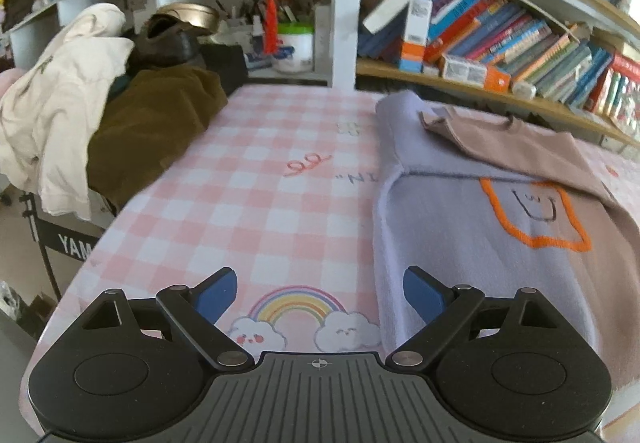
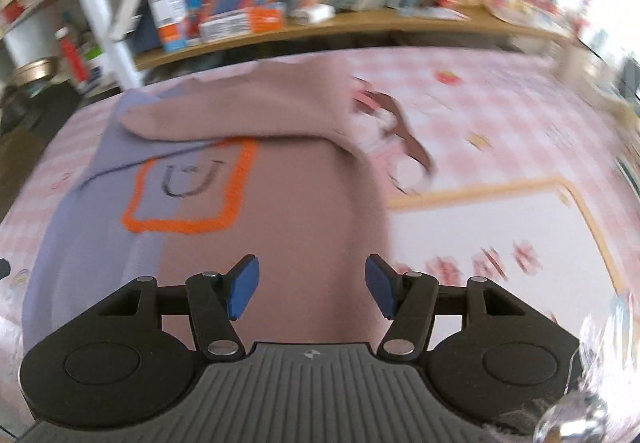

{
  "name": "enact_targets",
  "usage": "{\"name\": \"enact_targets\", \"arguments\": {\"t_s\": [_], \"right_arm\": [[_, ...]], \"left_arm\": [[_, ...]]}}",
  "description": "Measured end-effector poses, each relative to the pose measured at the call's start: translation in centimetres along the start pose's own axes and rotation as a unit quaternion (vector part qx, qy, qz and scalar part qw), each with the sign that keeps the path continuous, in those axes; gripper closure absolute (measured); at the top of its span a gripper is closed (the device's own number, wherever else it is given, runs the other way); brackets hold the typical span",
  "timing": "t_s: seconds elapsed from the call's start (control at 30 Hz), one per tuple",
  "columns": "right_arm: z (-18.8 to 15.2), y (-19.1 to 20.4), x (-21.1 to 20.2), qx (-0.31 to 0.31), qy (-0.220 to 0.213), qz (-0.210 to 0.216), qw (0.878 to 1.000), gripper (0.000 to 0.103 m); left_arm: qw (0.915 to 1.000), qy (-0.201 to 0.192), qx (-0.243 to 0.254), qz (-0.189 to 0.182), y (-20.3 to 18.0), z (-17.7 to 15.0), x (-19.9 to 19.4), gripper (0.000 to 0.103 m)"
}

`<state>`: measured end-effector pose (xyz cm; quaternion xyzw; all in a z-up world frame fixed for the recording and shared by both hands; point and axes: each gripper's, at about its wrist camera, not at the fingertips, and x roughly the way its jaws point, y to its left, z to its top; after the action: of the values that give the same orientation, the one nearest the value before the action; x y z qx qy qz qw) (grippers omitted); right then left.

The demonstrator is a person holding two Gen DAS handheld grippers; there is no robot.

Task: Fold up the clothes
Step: 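Grasp the lavender hem with the left tool while the right tool grasps the pink hem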

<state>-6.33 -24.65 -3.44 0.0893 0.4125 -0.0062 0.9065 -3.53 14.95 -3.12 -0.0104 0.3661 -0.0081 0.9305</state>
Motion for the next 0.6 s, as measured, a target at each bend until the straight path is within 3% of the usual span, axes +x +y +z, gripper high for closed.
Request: {"name": "enact_targets", "arguments": {"t_s": [0.3, 0.43, 0.5, 0.6], "right_arm": [[-3.3, -1.7, -1.0, 0.036, 0.018, -0.019, 0.999, 0.046], [-4.2, -2.0, -1.0, 0.041, 0.026, -0.026, 0.998, 0.047], [-4.6, -2.1, -1.0, 0.043, 0.030, -0.029, 0.998, 0.054], [-5.0, -2.3, -0.9, 0.051, 0.033, -0.030, 0.998, 0.061]], "left_arm": [[0.9981, 0.045, 0.008, -0.041, -0.7, -0.9, 0.8, 0.010], [0.9979, 0.046, 0.001, -0.047, -0.6, -1.5, 0.5, 0.011], [0.9980, 0.046, 0.004, -0.043, -0.7, -1.6, 0.4, 0.012], [0.9978, 0.051, 0.007, -0.043, -0.7, -1.6, 0.4, 0.024]]}}
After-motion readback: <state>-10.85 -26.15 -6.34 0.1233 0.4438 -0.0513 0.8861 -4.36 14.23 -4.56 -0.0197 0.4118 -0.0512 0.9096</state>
